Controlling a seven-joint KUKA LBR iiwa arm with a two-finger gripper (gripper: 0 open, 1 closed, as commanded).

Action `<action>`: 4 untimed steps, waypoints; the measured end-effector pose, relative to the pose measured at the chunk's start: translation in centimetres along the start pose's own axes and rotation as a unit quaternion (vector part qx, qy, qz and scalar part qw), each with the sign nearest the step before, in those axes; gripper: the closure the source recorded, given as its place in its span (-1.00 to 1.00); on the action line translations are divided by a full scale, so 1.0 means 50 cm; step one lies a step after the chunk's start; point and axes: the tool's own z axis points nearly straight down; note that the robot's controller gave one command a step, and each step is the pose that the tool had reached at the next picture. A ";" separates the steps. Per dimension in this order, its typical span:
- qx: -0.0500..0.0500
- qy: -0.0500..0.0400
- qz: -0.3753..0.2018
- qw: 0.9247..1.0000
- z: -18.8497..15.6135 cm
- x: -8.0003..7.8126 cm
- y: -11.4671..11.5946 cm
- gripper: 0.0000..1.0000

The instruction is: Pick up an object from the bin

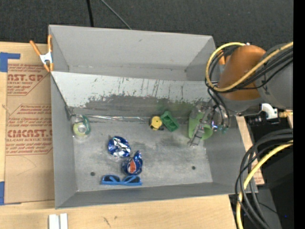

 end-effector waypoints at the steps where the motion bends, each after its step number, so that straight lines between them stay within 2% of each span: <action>1: 0.000 -0.001 -0.001 1.000 -0.001 0.000 0.001 1.00; 2: 0.000 0.000 -0.001 1.000 -0.001 0.000 0.000 -1.00; 3: -0.004 -0.006 0.008 1.000 0.078 -0.027 -0.073 -1.00; 4: -0.005 -0.005 0.006 1.000 0.065 -0.028 -0.067 1.00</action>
Offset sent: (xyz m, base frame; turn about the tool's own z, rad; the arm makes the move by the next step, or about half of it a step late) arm 0.0000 0.0000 0.0000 0.0000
